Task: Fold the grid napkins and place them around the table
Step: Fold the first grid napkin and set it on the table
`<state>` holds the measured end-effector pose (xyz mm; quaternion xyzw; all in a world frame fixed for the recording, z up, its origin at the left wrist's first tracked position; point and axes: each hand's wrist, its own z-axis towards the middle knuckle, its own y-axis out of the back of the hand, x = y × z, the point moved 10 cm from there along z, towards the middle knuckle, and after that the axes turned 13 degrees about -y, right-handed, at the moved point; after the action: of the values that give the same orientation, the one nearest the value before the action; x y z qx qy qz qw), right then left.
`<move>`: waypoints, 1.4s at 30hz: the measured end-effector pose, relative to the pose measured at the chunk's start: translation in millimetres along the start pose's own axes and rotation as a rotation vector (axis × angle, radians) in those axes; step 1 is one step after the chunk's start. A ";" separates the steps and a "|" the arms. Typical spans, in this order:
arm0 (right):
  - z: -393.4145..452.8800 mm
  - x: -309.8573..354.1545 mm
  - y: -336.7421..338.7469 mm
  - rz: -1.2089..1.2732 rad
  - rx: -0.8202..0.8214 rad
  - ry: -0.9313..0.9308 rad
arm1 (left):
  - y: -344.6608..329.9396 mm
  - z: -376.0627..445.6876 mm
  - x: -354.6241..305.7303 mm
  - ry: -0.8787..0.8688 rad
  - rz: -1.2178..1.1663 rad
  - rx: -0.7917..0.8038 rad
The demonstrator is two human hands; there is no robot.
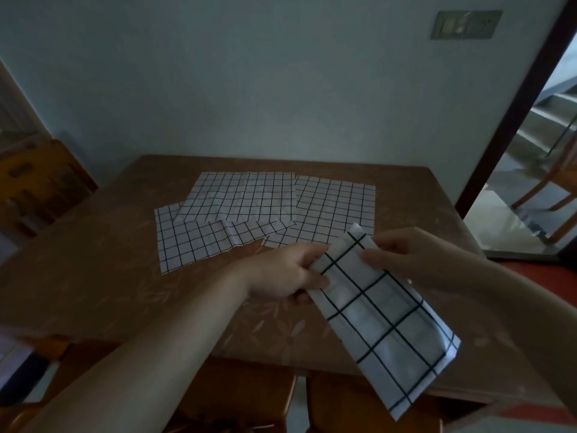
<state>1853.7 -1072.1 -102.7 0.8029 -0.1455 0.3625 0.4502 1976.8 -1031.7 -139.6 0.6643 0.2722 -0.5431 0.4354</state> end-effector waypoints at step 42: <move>-7.6 -7.1 63.4 0.361 -0.509 0.152 | 2.7 6.3 6.0 -0.150 -0.015 -0.459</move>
<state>1809.9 -1101.5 -66.0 0.5963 -0.3377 0.4473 0.5747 1977.5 -1039.2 -144.8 0.5036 0.3605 -0.5181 0.5899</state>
